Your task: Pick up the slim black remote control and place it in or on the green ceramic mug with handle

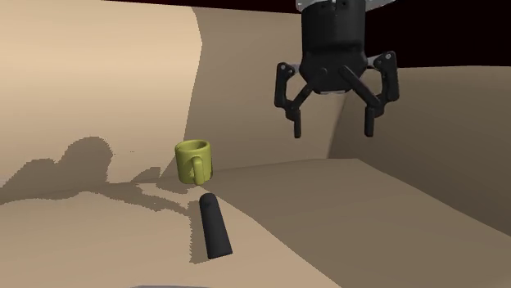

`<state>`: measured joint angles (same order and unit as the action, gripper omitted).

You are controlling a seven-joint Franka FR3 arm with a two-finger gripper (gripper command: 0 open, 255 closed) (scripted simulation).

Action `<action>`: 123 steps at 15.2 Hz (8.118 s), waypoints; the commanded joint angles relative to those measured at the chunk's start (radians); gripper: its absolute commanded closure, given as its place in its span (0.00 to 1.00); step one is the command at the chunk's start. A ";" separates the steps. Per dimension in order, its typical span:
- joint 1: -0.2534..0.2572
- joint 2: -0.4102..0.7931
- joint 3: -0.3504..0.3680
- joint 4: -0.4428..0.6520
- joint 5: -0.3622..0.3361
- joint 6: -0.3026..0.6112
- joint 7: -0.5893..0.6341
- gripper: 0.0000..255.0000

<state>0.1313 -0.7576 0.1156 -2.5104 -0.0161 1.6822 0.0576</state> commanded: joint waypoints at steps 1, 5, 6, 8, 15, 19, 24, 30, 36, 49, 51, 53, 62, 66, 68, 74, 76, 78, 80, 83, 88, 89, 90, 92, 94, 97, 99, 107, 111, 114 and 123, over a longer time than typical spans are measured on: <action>0.031 0.021 0.016 -0.024 0.027 0.052 -0.012 0.00; 0.091 0.073 0.047 -0.082 0.077 0.172 -0.043 0.00; 0.106 0.089 0.055 -0.095 0.089 0.202 -0.051 0.00; 0.137 0.122 0.072 -0.117 0.115 0.264 -0.068 0.00; 0.246 0.267 0.136 -0.167 0.203 0.482 -0.133 0.00; 0.299 0.351 0.169 -0.175 0.244 0.588 -0.168 0.00; 0.301 0.406 0.182 -0.206 0.249 0.674 -0.167 0.00; 0.301 0.438 0.188 -0.220 0.250 0.720 -0.166 0.00; 0.301 0.438 0.188 -0.220 0.250 0.720 -0.166 1.00; 0.302 0.377 0.178 -0.193 0.249 0.632 -0.165 1.00; 0.303 0.356 0.174 -0.180 0.247 0.598 -0.164 1.00; 0.303 0.335 0.169 -0.166 0.245 0.564 -0.163 1.00; 0.301 0.262 0.151 -0.094 0.235 0.418 -0.157 1.00; 0.300 0.238 0.143 -0.056 0.229 0.357 -0.154 1.00; 0.299 0.228 0.140 -0.036 0.226 0.327 -0.152 1.00; 0.297 0.205 0.129 0.028 0.218 0.240 -0.147 1.00; 0.296 0.199 0.126 0.051 0.215 0.211 -0.145 1.00; 0.295 0.195 0.122 0.075 0.213 0.183 -0.143 1.00; 0.294 0.191 0.119 0.099 0.210 0.156 -0.142 1.00; 0.286 0.277 0.137 0.164 0.202 0.178 -0.124 1.00; 0.271 0.488 0.179 0.342 0.164 0.213 -0.073 1.00; 0.270 0.529 0.186 0.381 0.154 0.215 -0.061 1.00; 0.268 0.571 0.194 0.422 0.142 0.217 -0.049 1.00; 0.269 0.655 0.206 0.506 0.117 0.215 -0.024 1.00; 0.272 0.741 0.217 0.596 0.088 0.207 0.001 1.00; 0.284 0.860 0.226 0.719 0.047 0.200 0.035 1.00; 0.285 0.864 0.225 0.697 0.045 0.225 0.035 1.00; 0.287 0.889 0.225 0.618 0.037 0.328 0.036 1.00; 0.288 0.891 0.225 0.615 0.037 0.333 0.036 1.00; 0.288 0.891 0.225 0.615 0.037 0.333 0.036 1.00; 0.285 0.874 0.224 0.662 0.043 0.269 0.032 0.00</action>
<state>0.4164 0.1208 0.3396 -1.8682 0.0251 1.9762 0.0902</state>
